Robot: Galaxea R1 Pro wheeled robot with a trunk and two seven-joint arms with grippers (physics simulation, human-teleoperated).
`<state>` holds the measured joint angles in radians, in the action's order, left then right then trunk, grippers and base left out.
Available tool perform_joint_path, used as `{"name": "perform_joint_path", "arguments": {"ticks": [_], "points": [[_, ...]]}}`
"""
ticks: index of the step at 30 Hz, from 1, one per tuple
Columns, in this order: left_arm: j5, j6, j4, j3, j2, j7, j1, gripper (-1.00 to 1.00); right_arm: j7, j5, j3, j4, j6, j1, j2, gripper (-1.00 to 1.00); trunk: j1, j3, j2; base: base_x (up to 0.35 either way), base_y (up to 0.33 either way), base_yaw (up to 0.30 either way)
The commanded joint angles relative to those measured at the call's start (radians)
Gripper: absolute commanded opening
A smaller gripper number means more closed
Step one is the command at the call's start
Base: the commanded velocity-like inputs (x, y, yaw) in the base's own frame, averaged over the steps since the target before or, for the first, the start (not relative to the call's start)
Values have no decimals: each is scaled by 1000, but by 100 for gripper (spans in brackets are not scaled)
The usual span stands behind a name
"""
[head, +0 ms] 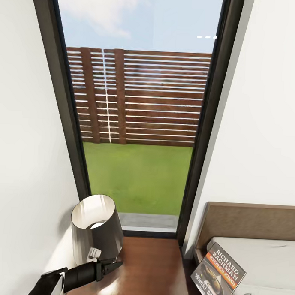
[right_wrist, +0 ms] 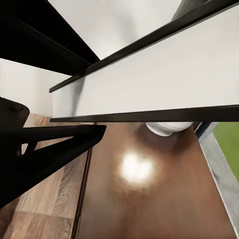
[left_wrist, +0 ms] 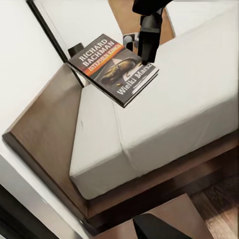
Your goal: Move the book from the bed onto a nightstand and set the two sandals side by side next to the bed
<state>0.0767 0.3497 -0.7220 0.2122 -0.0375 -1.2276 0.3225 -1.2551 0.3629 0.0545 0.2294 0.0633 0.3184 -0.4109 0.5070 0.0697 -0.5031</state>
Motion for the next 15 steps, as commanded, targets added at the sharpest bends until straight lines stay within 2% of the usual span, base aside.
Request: {"name": "perform_joint_path", "arguments": {"ticks": [1, 2, 5, 6, 8, 11, 13, 14, 15], "points": [[3, 10, 6, 0, 0, -6, -1, 100, -5, 0, 6, 2, 28, 1, 0, -100, 0, 2, -2, 0, 0, 0], [3, 9, 17, -1, -1, -17, -4, 100, -6, 1, 6, 7, 95, 1, 0, -100, 0, 2, -2, 0, 0, 0], [3, 7, 27, -2, -2, -35, -5, 100, -7, 1, 6, 43, 231, 2, 0, -100, 0, 2, -2, 0, 0, 0], [3, 7, 31, -2, -2, -43, -6, 100, -7, 1, 6, 86, 302, 2, 0, -100, 0, 2, -2, 0, 0, 0], [3, 5, 33, -2, -2, -49, -7, 100, -6, 1, 5, 177, 399, 2, 1, -100, 0, 2, -2, 0, 0, 0], [2, 4, 35, -2, -2, -53, -8, 100, -4, 1, 2, 301, 499, 2, 9, -100, 0, 2, -2, 0, 0, 0], [2, 3, 36, -1, -4, -55, -8, 100, 0, 1, 1, 383, 570, 2, 35, -100, 0, 2, -2, 0, 0, 0], [1, 3, 36, -1, -4, -56, -8, 100, 1, 1, 1, 406, 603, 2, 64, -100, 0, 2, -2, 0, 0, 0], [1, 3, 36, -1, -4, -56, -8, 100, 1, 1, 1, 415, 619, 3, 80, -100, 0, 2, -2, 0, 0, 0]]}}
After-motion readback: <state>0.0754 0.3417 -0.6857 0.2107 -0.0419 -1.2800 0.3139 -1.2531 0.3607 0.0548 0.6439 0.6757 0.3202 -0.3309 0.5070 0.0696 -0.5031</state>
